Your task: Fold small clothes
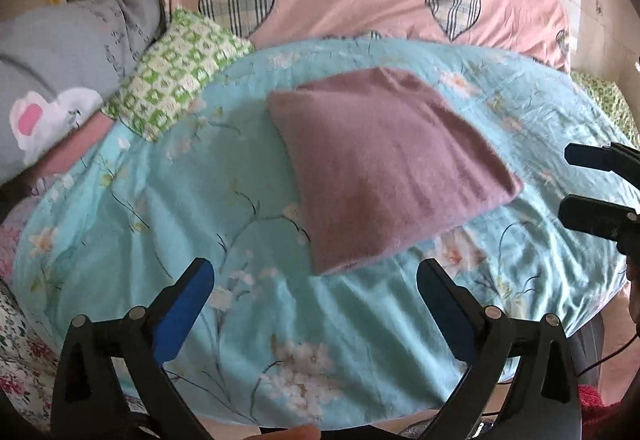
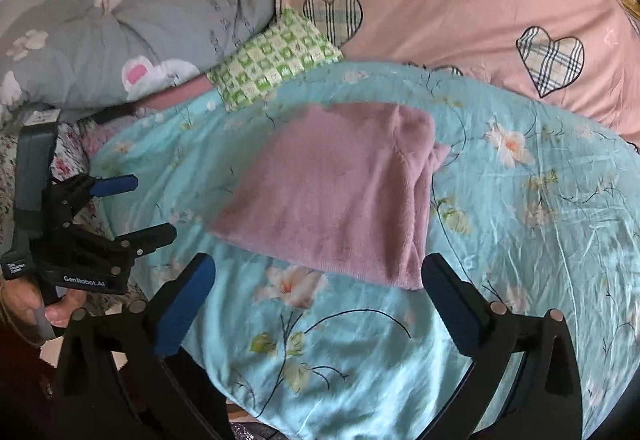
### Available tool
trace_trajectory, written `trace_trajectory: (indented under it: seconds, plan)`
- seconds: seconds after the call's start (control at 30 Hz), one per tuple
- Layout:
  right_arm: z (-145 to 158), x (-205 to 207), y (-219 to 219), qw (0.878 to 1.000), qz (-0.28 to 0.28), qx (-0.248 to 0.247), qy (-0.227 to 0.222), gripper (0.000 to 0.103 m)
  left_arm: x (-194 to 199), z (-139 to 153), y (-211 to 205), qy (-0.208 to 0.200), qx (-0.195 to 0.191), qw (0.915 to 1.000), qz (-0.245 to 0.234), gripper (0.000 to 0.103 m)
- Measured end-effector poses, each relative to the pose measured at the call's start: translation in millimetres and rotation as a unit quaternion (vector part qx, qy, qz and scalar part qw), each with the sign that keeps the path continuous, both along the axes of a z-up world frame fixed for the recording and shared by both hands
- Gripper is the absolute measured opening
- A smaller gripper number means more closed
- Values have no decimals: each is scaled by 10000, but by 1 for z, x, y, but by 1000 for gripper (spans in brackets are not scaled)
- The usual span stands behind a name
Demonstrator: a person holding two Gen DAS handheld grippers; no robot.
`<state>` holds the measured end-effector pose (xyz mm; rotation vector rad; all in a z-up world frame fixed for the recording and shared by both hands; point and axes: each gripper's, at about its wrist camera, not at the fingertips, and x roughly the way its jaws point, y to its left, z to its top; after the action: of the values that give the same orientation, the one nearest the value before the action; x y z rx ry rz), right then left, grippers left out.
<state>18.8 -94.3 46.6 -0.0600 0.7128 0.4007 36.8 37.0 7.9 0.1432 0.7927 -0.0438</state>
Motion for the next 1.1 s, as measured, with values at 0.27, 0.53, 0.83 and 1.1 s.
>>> trace_trajectory:
  seconds: [0.27, 0.53, 0.83, 1.1]
  plan:
    - [-43, 26, 6, 9964, -181, 124, 816, 103, 19, -47, -1, 636, 189, 9975, 232, 102]
    - [-48, 41, 3, 9946, -275, 197, 983, 103, 32, -47, 6, 748, 212, 9960, 442, 102]
    - [-50, 51, 7, 9942, -189, 49, 1058, 103, 41, -39, 0, 721, 242, 9963, 397, 102]
    - [-50, 56, 7, 9940, -164, -3, 1083, 103, 41, -32, -5, 659, 163, 9970, 368, 102]
